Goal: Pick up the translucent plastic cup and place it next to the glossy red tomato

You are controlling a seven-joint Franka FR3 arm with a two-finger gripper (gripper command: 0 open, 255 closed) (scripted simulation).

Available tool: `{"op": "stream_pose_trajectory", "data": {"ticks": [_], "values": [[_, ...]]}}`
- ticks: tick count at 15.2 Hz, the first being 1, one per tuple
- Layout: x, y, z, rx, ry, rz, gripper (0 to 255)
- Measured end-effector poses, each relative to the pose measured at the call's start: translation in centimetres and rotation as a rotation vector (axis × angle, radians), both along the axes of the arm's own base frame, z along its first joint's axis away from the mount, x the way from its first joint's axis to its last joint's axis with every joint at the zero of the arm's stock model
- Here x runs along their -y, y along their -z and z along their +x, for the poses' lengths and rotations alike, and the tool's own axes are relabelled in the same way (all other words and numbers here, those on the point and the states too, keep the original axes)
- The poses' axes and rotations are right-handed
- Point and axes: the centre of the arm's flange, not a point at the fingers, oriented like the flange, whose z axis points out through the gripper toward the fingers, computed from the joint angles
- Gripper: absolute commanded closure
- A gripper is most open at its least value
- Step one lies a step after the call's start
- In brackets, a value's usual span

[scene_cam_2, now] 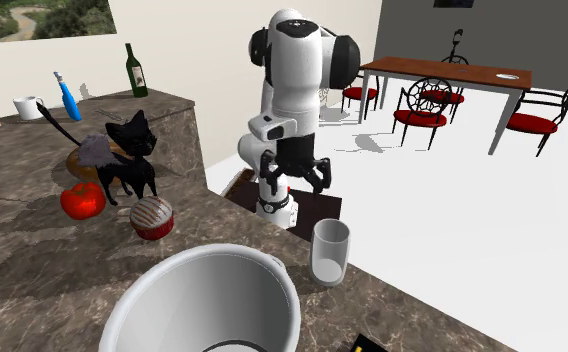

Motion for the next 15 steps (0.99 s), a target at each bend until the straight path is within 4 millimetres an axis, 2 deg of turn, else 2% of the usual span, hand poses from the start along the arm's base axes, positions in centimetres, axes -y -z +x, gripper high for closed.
{"op": "stream_pose_trajectory", "data": {"ticks": [1,2,10,12,15], "values": [[-0.7,0.3,0.4,0.0,0.0,0.004,0],[-2.3,0.3,0.8,0.0,-0.001,0.009,0],[-11.1,2.1,4.1,0.0,-0.002,0.041,0],[-12.0,2.9,4.4,-0.001,-0.001,0.045,0],[-12.3,4.2,4.4,-0.001,-0.001,0.046,0]]}}
